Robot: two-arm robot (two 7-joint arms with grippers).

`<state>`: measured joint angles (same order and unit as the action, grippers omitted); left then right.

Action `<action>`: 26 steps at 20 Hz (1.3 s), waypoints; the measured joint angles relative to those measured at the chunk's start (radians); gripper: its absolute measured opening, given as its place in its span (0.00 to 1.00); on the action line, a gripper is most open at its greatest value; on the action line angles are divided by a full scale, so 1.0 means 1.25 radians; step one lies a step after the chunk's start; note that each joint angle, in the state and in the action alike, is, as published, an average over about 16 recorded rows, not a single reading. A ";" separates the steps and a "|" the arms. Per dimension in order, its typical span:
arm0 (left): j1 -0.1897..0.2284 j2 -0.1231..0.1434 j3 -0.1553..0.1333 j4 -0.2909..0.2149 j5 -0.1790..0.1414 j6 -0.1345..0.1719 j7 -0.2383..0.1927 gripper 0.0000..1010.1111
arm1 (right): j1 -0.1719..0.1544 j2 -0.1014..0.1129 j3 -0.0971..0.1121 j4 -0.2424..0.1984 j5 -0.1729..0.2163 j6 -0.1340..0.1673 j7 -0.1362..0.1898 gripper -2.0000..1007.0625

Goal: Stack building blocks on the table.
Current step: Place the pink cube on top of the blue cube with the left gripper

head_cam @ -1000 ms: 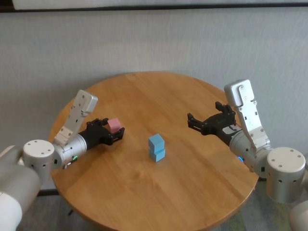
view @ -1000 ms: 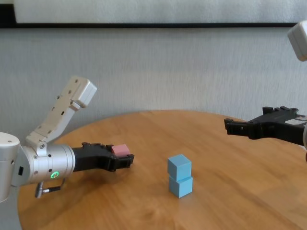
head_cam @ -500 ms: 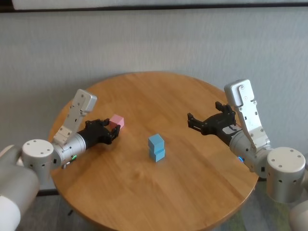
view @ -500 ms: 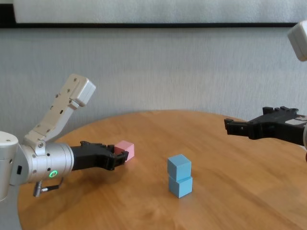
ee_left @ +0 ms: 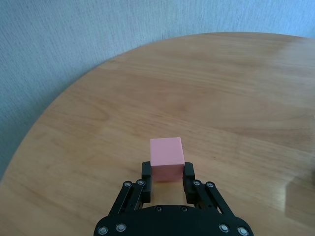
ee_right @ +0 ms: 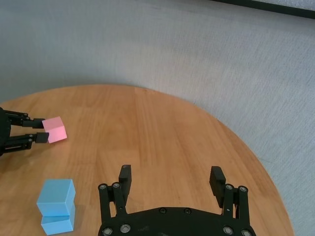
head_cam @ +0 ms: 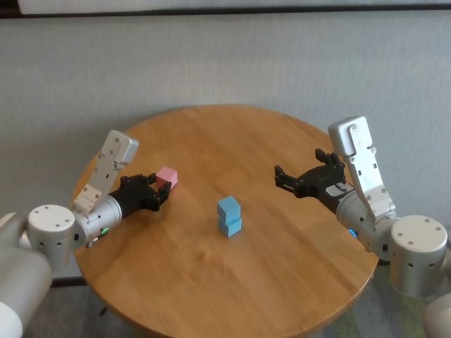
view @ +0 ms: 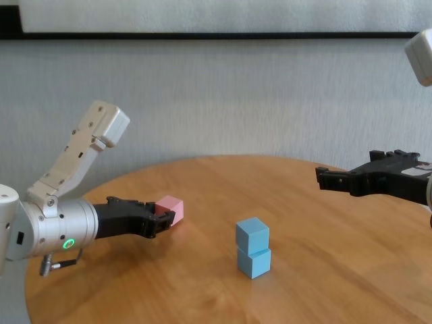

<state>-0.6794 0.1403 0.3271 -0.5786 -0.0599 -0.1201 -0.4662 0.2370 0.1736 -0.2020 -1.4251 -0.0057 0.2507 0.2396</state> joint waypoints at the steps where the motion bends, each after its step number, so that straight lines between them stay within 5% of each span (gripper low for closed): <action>1: 0.005 0.003 0.000 -0.012 0.000 0.006 0.003 0.38 | 0.000 0.000 0.000 0.000 0.000 0.000 0.000 1.00; 10: 0.065 0.038 -0.002 -0.152 -0.004 0.066 0.030 0.38 | 0.000 0.000 0.000 0.000 0.000 0.000 0.000 1.00; 17: 0.139 0.088 0.002 -0.334 -0.010 0.130 0.032 0.38 | 0.000 0.000 0.000 0.000 0.000 0.000 0.000 1.00; 26: 0.221 0.156 0.031 -0.550 -0.024 0.190 -0.011 0.38 | 0.000 0.000 0.000 0.000 0.000 0.000 0.000 1.00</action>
<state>-0.4032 0.3358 0.3654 -1.2661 -0.0895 0.1173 -0.4800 0.2370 0.1736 -0.2020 -1.4251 -0.0057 0.2507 0.2396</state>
